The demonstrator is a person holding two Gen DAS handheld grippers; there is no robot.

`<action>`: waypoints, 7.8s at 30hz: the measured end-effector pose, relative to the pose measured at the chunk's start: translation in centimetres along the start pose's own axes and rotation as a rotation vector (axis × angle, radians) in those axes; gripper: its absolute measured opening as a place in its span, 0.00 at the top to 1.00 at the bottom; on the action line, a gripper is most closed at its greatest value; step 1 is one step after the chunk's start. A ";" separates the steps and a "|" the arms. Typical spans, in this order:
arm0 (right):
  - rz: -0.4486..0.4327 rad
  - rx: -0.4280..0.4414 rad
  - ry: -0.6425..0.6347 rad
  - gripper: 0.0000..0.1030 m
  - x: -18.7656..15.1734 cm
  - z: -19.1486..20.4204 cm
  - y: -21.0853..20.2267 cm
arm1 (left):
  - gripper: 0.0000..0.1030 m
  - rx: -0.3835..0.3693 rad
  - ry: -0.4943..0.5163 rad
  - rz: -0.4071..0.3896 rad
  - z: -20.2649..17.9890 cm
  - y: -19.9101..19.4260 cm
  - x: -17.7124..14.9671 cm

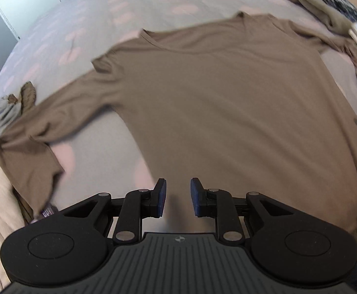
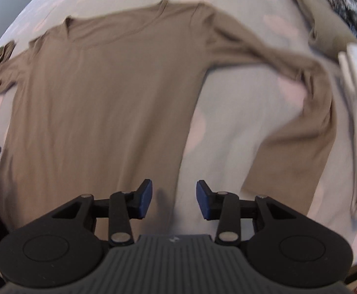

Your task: Fold clothes

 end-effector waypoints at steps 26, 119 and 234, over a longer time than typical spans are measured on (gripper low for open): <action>0.318 -0.031 -0.206 0.97 -11.3 3.2 2.9 | 0.81 -0.079 0.137 0.053 -9.6 -0.6 -5.2; -0.067 0.035 -0.235 0.58 5.1 10.4 -1.6 | 0.76 0.058 -0.209 0.028 16.2 -3.3 -1.4; -0.325 0.224 0.379 0.96 16.5 2.6 -1.7 | 0.80 -0.045 0.093 -0.038 10.2 6.5 6.4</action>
Point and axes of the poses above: each gripper's, at about its wrist camera, not at the fingertips, and y roughly the way its jaws point, z to its left, x to its top, the point moved 7 cm from there along y, roughly the way its jaws point, and after that the axes turned 4 degrees about x, right-handed, at the moved point
